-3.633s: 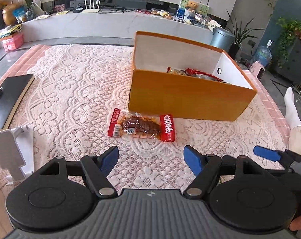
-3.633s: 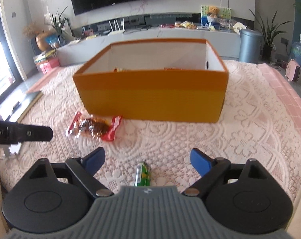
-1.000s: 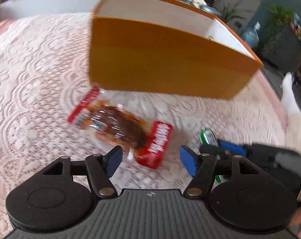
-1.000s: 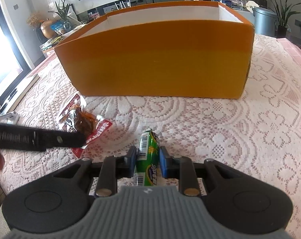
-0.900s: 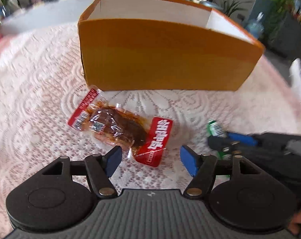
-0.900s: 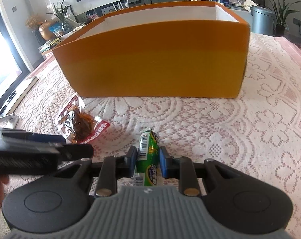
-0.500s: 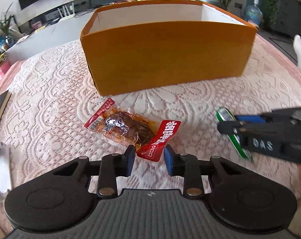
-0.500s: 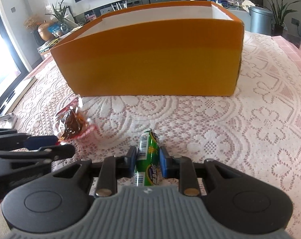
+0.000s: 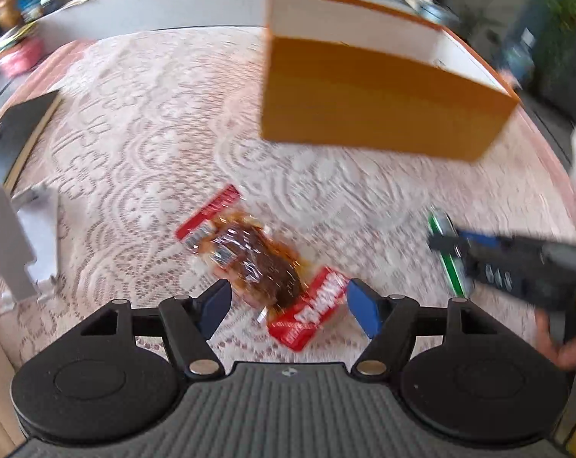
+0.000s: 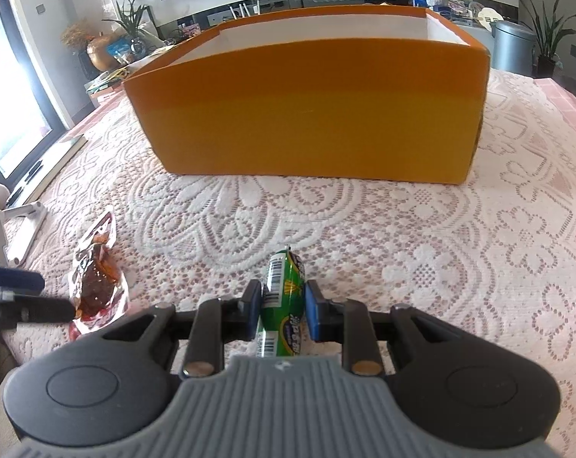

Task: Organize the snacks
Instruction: 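Grasp red meat snack with left gripper while right gripper holds green tube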

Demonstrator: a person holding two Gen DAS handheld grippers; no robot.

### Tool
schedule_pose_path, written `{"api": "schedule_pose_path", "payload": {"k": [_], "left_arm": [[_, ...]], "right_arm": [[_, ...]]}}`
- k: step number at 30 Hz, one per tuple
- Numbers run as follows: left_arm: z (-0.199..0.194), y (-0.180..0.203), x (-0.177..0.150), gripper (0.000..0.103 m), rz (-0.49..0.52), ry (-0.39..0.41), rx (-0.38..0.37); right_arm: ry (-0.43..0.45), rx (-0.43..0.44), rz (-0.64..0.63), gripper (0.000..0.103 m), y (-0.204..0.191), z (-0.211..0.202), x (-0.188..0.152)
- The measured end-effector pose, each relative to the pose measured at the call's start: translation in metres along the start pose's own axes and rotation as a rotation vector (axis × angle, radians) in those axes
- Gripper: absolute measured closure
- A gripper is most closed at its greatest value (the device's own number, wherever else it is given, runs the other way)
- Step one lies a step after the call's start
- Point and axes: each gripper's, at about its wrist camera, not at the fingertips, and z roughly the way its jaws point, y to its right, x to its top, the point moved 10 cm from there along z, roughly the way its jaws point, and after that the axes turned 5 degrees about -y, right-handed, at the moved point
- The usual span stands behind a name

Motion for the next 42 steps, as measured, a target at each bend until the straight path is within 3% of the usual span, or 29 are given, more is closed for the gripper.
{"api": "schedule_pose_path", "payload": {"k": [4, 8, 16, 18, 22, 27, 30, 34, 39, 42], "left_arm": [[0.012, -0.021, 0.009, 0.019, -0.196, 0.007, 0.083], [0.028, -0.032, 0.019, 0.019, -0.307, -0.004, 0.103], [0.048, -0.039, 0.026, 0.017, -0.429, -0.043, 0.132], [0.048, -0.037, 0.027, 0.017, -0.41, -0.034, 0.15], [0.052, -0.026, 0.029, 0.027, -0.296, -0.024, 0.194], [0.055, -0.018, 0.029, 0.028, -0.208, 0.013, 0.209], [0.054, -0.019, 0.028, 0.029, -0.186, 0.033, 0.193], [0.05, -0.016, 0.027, 0.03, -0.196, 0.046, 0.154], [0.039, -0.003, 0.029, 0.03, -0.164, 0.106, 0.125], [0.033, 0.003, 0.03, 0.03, -0.165, 0.119, 0.094]], "right_arm": [[0.007, 0.002, -0.015, 0.081, -0.004, -0.001, -0.002], [0.014, 0.005, -0.018, 0.081, -0.005, -0.002, -0.002], [0.018, 0.004, -0.031, 0.081, -0.008, 0.001, -0.001], [0.016, 0.005, -0.033, 0.081, -0.007, 0.002, -0.001], [0.014, 0.001, -0.045, 0.081, -0.009, 0.004, -0.001], [0.024, -0.008, -0.067, 0.08, -0.011, 0.003, 0.0], [0.026, -0.021, -0.077, 0.069, -0.011, 0.002, -0.003], [0.023, -0.031, -0.078, 0.063, -0.01, -0.001, -0.007], [0.031, -0.043, -0.115, 0.064, -0.016, -0.004, -0.011], [0.026, -0.055, -0.128, 0.079, -0.017, -0.003, -0.013]]}}
